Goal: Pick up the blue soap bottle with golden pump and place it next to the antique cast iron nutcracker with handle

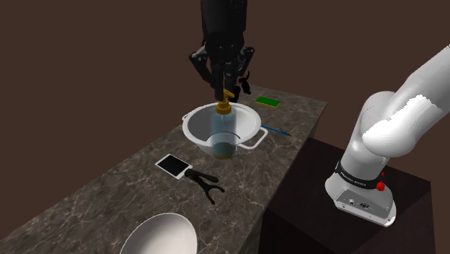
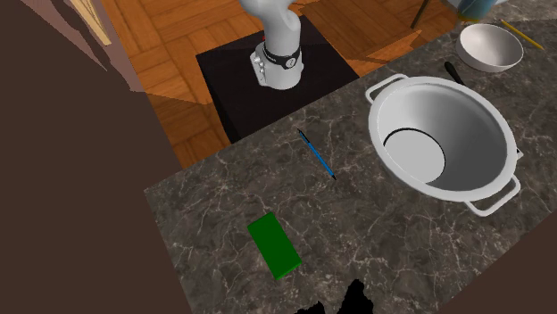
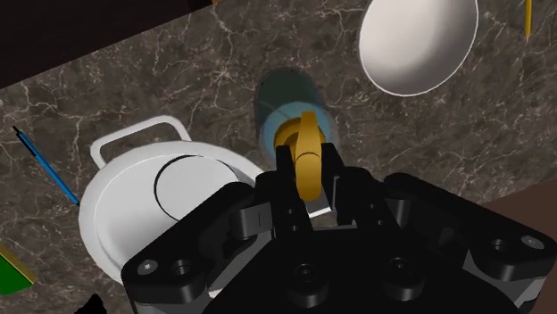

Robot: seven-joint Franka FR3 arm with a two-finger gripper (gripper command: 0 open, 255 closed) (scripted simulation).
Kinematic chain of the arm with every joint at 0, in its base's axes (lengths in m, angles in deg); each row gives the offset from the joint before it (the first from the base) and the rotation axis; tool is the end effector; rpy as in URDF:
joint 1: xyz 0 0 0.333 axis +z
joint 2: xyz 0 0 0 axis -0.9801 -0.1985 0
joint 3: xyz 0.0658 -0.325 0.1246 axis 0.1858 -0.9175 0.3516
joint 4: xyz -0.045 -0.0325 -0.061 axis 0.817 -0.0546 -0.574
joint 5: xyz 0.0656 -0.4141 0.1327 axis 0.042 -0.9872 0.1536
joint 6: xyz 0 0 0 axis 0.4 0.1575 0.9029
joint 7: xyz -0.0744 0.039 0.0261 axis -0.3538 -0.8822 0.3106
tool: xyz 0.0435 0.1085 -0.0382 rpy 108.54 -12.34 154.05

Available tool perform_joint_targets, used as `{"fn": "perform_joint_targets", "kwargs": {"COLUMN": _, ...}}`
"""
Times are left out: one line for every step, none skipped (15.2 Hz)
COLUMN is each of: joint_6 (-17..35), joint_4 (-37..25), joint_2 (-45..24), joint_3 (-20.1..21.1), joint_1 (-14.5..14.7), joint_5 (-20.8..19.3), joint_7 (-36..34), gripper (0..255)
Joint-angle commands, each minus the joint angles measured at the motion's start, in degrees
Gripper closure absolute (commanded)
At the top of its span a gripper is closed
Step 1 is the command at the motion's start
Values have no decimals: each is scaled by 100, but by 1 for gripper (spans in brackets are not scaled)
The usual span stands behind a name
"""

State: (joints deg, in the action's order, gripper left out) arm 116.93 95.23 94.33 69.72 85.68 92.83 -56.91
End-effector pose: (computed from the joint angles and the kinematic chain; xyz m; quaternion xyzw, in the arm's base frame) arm 0.3154 0.3650 0.6587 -0.9913 0.1282 -0.0110 0.0291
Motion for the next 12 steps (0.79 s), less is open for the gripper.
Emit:
{"fn": "perform_joint_targets", "kwargs": {"joint_6": 137, "joint_4": 142, "joint_2": 14, "joint_3": 32, "joint_1": 12, "joint_5": 19, "joint_7": -9, "gripper": 255}}
{"fn": "perform_joint_targets", "kwargs": {"joint_6": 210, "joint_4": 235, "joint_2": 34, "joint_3": 38, "joint_1": 19, "joint_5": 31, "joint_7": 1, "gripper": 255}}
{"fn": "perform_joint_targets", "kwargs": {"joint_6": 284, "joint_4": 326, "joint_2": 53, "joint_3": 44, "joint_1": 26, "joint_5": 44, "joint_7": 12, "gripper": 255}}
{"fn": "perform_joint_targets", "kwargs": {"joint_6": 358, "joint_4": 416, "joint_2": 70, "joint_3": 51, "joint_1": 33, "joint_5": 56, "joint_7": 21, "gripper": 255}}
{"fn": "perform_joint_targets", "kwargs": {"joint_6": 432, "joint_4": 505, "joint_2": 86, "joint_3": 58, "joint_1": 41, "joint_5": 68, "joint_7": 31, "gripper": 255}}
{"fn": "perform_joint_targets", "kwargs": {"joint_6": 506, "joint_4": 593, "joint_2": 101, "joint_3": 67, "joint_1": 47, "joint_5": 80, "joint_7": 40, "gripper": 255}}
{"fn": "perform_joint_targets", "kwargs": {"joint_6": 580, "joint_4": 680, "joint_2": 114, "joint_3": 75, "joint_1": 54, "joint_5": 92, "joint_7": 48, "gripper": 255}}
{"fn": "perform_joint_targets", "kwargs": {"joint_6": 654, "joint_4": 765, "joint_2": 126, "joint_3": 85, "joint_1": 61, "joint_5": 104, "joint_7": 57, "gripper": 255}}
{"fn": "perform_joint_targets", "kwargs": {"joint_6": 728, "joint_4": 849, "joint_2": 137, "joint_3": 95, "joint_1": 67, "joint_5": 115, "joint_7": 64, "gripper": 255}}
{"fn": "perform_joint_targets", "kwargs": {"joint_6": 803, "joint_4": 932, "joint_2": 146, "joint_3": 105, "joint_1": 73, "joint_5": 126, "joint_7": 72, "gripper": 255}}
{"fn": "perform_joint_targets", "kwargs": {"joint_6": 877, "joint_4": 1013, "joint_2": 154, "joint_3": 116, "joint_1": 79, "joint_5": 138, "joint_7": 79, "gripper": 255}}
{"fn": "perform_joint_targets", "kwargs": {"joint_6": 952, "joint_4": 1094, "joint_2": 160, "joint_3": 128, "joint_1": 85, "joint_5": 148, "joint_7": 86, "gripper": 255}}
